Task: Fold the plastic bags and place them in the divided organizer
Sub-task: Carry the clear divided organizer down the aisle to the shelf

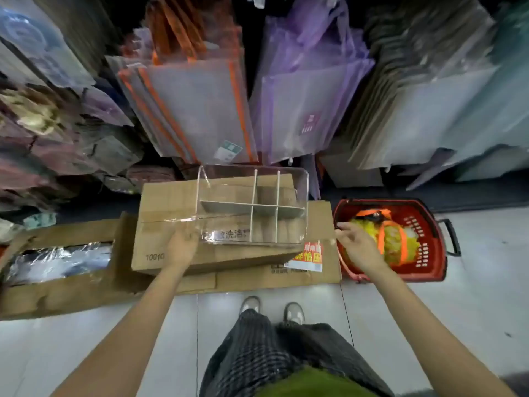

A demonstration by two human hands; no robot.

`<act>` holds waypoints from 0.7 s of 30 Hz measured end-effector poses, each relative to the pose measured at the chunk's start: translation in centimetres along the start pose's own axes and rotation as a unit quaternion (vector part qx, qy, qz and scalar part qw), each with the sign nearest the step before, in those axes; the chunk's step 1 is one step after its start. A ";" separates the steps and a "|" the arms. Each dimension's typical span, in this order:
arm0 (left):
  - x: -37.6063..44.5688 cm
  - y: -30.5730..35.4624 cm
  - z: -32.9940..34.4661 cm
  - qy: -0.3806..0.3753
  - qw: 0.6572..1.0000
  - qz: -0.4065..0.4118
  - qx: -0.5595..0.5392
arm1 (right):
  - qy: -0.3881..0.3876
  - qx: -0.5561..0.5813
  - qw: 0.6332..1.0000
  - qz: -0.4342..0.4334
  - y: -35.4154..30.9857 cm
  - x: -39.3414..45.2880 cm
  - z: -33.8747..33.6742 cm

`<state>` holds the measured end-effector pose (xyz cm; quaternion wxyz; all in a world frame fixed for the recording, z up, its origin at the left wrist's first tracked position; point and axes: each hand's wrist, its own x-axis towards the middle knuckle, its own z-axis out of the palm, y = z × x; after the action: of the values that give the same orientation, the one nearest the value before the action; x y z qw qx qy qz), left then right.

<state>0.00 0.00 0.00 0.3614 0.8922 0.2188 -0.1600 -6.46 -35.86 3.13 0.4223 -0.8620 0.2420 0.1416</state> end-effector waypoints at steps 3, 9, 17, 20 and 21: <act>3.3 0.6 0.5 -0.064 0.998 -0.003 0.019 | 0.037 0.036 0.998 0.029 0.0 -0.8 0.6; 5.8 1.4 2.0 -0.054 0.994 0.049 0.085 | 0.074 0.144 0.984 0.079 0.9 -3.9 1.7; 2.7 6.8 5.9 -0.072 0.986 0.116 0.094 | 0.145 0.198 0.959 0.139 5.3 -7.3 -1.5; 0.2 10.7 9.4 -0.127 0.982 0.128 0.060 | 0.191 0.219 0.944 0.156 7.7 -8.9 -4.3; -0.7 11.9 10.8 -0.143 0.978 0.139 0.061 | 0.207 0.228 0.938 0.160 8.7 -9.5 -5.2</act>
<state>4.04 -15.56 -0.24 0.3526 0.9021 0.0290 -0.2473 -18.98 -41.74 4.81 0.5202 -0.7027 0.4842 -0.0335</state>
